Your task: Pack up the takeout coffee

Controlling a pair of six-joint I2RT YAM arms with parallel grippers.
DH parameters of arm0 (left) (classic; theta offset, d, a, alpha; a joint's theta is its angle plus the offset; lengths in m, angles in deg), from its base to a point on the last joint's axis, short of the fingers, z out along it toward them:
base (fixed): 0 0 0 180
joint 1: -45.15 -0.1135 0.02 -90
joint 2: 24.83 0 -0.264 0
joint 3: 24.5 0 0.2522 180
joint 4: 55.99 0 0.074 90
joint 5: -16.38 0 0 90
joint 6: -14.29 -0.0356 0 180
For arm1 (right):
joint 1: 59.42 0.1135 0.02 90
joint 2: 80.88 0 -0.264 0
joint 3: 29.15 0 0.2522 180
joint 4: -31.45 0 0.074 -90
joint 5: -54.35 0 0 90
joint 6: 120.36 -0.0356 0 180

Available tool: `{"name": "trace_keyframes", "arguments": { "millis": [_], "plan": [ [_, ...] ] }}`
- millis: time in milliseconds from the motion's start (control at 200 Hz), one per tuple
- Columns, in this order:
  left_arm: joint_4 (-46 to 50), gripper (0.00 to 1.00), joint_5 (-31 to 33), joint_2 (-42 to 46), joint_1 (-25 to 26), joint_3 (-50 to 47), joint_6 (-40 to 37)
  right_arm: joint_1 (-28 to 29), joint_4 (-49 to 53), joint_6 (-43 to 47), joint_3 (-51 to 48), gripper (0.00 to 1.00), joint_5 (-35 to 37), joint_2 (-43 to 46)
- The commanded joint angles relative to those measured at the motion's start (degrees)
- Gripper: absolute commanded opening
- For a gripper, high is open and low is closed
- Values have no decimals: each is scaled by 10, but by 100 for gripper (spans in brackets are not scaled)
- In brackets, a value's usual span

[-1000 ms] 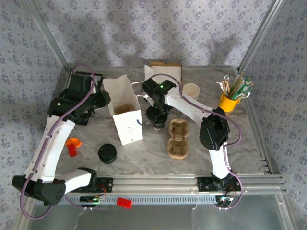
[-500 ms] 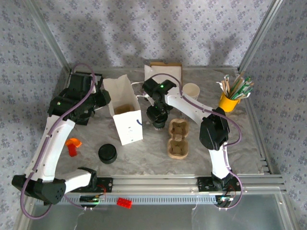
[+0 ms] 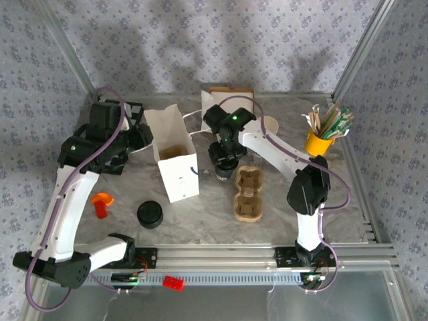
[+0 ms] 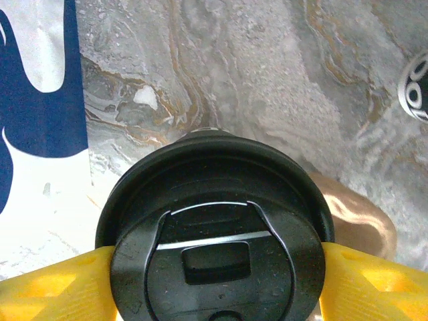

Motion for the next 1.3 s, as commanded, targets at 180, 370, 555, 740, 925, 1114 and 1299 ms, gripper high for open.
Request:
{"name": "trace_keyframes", "arguments": {
  "millis": [180,370,555,740,925,1114,1299],
  "plan": [
    [40,47,-20,49,19,4,33,5,119,-72,38,70,36,48],
    [38,48,8,47,64,-11,49,11,181,-88,74,71,62,64],
    [18,47,9,27,83,-26,57,17,226,-90,105,71,65,84],
    [8,42,31,9,93,-28,53,31,260,-94,154,71,80,94],
    [1,33,28,-3,93,-28,42,44,286,-94,189,71,82,104],
    [-1,23,26,-7,94,-24,33,66,314,-93,250,70,85,99],
    [5,16,25,-7,97,-17,26,86,319,-88,295,70,76,94]
  ]
}}
